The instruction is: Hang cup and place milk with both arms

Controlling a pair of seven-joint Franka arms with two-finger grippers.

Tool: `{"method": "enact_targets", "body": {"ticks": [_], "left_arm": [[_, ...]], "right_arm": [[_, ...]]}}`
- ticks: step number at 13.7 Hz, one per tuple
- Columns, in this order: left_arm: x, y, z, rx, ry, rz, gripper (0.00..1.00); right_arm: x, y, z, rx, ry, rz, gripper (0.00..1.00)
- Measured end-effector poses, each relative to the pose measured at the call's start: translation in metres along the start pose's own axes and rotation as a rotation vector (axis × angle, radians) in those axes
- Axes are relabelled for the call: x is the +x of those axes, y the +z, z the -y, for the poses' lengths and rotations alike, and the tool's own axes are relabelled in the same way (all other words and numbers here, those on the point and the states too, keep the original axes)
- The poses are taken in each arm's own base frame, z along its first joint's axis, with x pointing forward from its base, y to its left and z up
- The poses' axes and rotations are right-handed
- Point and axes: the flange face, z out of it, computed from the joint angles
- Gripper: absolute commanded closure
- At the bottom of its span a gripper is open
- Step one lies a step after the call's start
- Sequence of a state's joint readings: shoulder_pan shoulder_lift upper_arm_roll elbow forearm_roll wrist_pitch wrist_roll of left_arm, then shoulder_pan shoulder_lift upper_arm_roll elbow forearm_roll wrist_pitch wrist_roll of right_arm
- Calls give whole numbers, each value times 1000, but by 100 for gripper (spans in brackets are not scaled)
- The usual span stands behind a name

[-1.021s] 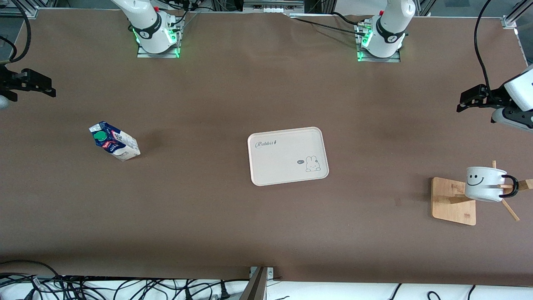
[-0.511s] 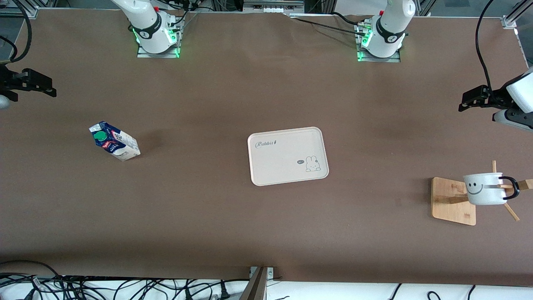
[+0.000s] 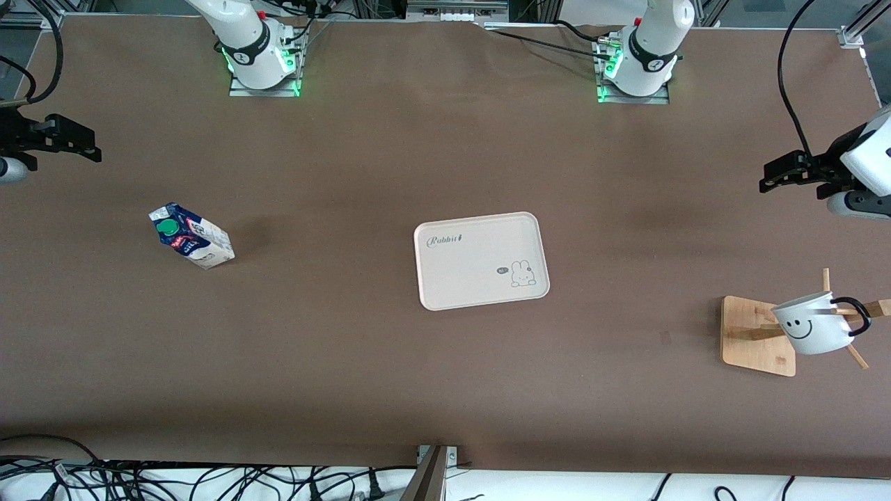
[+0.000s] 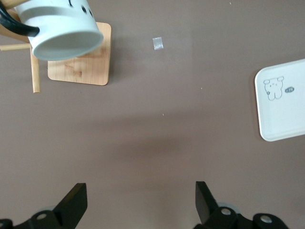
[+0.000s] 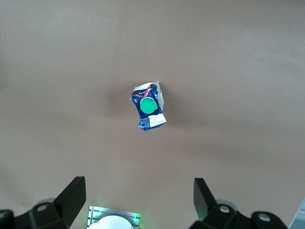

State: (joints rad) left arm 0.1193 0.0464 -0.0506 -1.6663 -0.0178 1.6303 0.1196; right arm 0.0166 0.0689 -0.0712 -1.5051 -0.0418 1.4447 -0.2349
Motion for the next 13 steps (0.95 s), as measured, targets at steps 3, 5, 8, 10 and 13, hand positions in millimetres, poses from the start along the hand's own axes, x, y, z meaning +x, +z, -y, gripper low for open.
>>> {"method": "enact_targets", "body": {"ticks": [3, 5, 8, 10, 13], "left_arm": [[4, -3, -10, 4, -22, -31, 0], [6, -4, -11, 4, -20, -42, 0], [8, -5, -11, 5, -21, -54, 0], [8, -6, -11, 5, -21, -54, 0], [7, -5, -11, 4, -21, -44, 0]], "right_arm": [[0, 0, 0, 0, 0, 1, 0], [0, 0, 0, 1, 1, 4, 0], [-1, 1, 0, 1, 1, 6, 0], [-1, 1, 0, 2, 0, 6, 0], [-1, 1, 0, 2, 1, 7, 0]]}}
